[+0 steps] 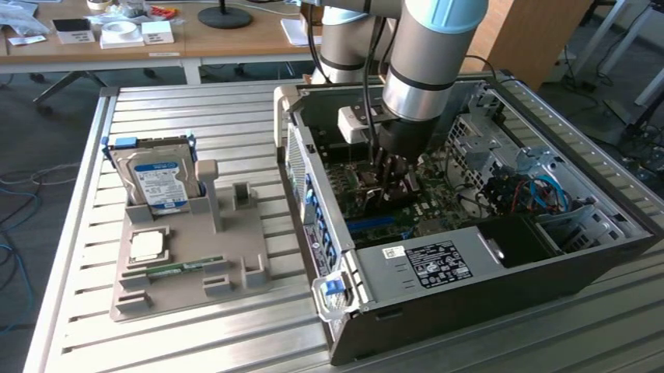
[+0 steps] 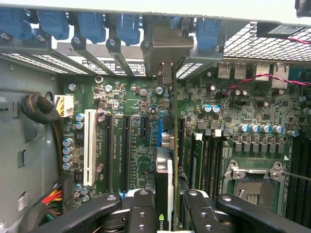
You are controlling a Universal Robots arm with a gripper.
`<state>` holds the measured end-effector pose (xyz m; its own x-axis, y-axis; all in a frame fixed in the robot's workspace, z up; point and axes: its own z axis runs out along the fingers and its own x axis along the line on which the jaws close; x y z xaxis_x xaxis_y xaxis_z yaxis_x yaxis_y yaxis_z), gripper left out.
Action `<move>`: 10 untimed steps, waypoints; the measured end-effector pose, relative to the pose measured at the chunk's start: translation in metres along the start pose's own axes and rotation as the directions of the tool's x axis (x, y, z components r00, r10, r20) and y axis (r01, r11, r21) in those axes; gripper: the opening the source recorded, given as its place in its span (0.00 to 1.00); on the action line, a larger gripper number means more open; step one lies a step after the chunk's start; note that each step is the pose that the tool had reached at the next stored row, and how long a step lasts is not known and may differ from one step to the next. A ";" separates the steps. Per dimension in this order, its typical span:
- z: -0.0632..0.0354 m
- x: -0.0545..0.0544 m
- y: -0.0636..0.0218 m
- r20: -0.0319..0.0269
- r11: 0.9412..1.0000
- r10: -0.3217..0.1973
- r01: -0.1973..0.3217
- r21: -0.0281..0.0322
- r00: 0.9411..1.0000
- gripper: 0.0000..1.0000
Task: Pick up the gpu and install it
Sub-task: 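Insert the gpu into the slot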
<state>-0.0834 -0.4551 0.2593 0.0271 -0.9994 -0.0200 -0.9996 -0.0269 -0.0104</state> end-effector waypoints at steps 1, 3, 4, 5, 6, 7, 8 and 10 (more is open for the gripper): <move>0.0000 0.000 0.0000 0.000 1.000 0.000 0.000 0.000 1.000 0.27; 0.0006 0.000 0.0000 0.000 1.000 0.000 0.000 0.000 1.000 0.27; 0.0010 0.000 0.0000 0.000 1.000 0.000 0.000 0.000 1.000 0.27; 0.0010 0.000 0.0000 0.000 1.000 0.000 0.000 0.000 1.000 0.27; 0.0010 0.000 0.0000 0.000 1.000 0.000 0.000 0.000 1.000 0.27; 0.0010 0.000 0.0000 0.000 1.000 0.000 0.000 0.000 1.000 0.27; 0.0010 0.000 0.0000 0.000 1.000 0.000 0.000 0.000 1.000 0.27; 0.0010 0.001 -0.0003 0.000 1.000 0.000 0.000 0.000 1.000 0.27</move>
<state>-0.0831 -0.4558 0.2583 0.0269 -0.9994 -0.0200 -0.9996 -0.0267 -0.0102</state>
